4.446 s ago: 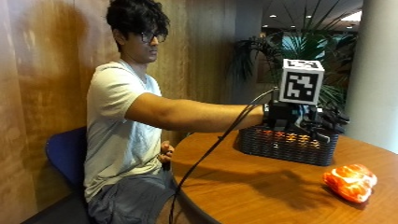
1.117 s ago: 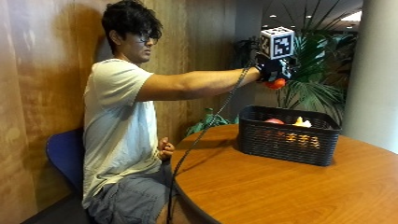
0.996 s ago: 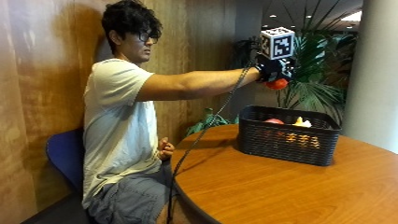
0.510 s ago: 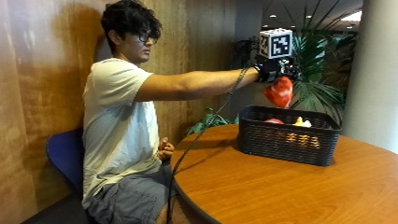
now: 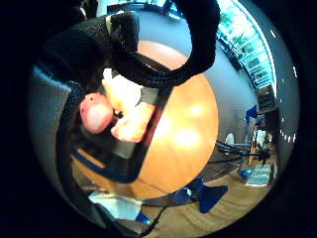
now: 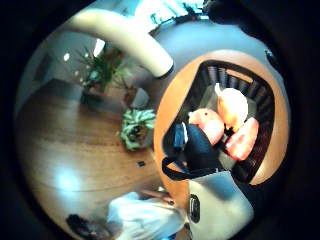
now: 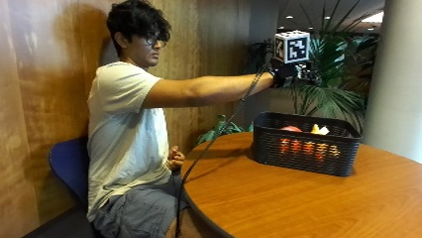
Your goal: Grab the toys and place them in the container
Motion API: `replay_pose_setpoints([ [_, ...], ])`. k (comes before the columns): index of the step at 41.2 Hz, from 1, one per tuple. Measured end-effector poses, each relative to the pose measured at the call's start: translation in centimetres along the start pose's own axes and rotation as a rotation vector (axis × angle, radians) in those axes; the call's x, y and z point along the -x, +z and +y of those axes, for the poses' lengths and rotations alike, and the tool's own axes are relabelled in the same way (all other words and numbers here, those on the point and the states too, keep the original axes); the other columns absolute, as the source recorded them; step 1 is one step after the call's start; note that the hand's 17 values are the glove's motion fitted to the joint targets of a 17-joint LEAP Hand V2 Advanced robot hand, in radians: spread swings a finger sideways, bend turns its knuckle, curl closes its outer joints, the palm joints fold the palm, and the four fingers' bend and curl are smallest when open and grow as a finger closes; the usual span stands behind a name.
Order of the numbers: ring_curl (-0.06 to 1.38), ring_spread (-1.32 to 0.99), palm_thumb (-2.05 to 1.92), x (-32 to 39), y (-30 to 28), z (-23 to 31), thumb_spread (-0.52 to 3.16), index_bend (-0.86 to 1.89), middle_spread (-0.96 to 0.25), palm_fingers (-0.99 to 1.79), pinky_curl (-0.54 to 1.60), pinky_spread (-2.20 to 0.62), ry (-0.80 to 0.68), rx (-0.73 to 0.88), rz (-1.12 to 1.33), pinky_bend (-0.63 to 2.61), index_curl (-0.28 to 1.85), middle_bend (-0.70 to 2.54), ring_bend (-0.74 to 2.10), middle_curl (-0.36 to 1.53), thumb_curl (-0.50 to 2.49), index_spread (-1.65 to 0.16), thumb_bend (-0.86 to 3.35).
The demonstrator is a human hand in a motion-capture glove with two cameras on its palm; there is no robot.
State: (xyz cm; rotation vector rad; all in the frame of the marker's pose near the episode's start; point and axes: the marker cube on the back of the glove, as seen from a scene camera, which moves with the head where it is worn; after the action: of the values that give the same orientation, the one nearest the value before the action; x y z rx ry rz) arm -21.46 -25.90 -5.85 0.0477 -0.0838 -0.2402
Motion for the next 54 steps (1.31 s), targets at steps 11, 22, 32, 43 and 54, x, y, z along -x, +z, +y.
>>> replay_pose_setpoints([
  [11,0.49,-0.20,0.23,-0.3,-0.2,1.4,1.26,0.16,-0.14,-0.04,0.35,0.01,-0.023,0.023,0.045,1.03,0.55,0.24,0.87,0.62,0.69,-0.32,-0.02],
  [22,0.47,-0.19,0.23,-1.8,-0.3,4.2,1.28,0.22,-0.11,0.00,0.33,0.02,-0.022,0.019,0.056,0.98,0.54,0.18,0.81,0.57,0.59,-0.34,-0.01],
  [32,0.46,-0.19,0.24,-4.3,-0.6,7.4,1.29,0.24,-0.09,0.02,0.32,0.02,0.038,-0.002,0.042,0.94,0.54,0.17,0.78,0.53,0.53,-0.34,-0.01],
  [43,0.46,-0.19,0.26,-7.7,0.2,13.4,1.29,0.26,-0.08,0.02,0.32,0.02,0.113,0.012,0.011,0.92,0.54,0.18,0.76,0.49,0.49,-0.34,-0.01],
  [54,0.44,-0.17,0.30,-9.3,2.0,19.0,1.32,0.29,-0.07,0.00,0.32,0.03,0.126,0.053,0.043,0.91,0.54,0.17,0.70,0.46,0.47,-0.34,0.00],
])
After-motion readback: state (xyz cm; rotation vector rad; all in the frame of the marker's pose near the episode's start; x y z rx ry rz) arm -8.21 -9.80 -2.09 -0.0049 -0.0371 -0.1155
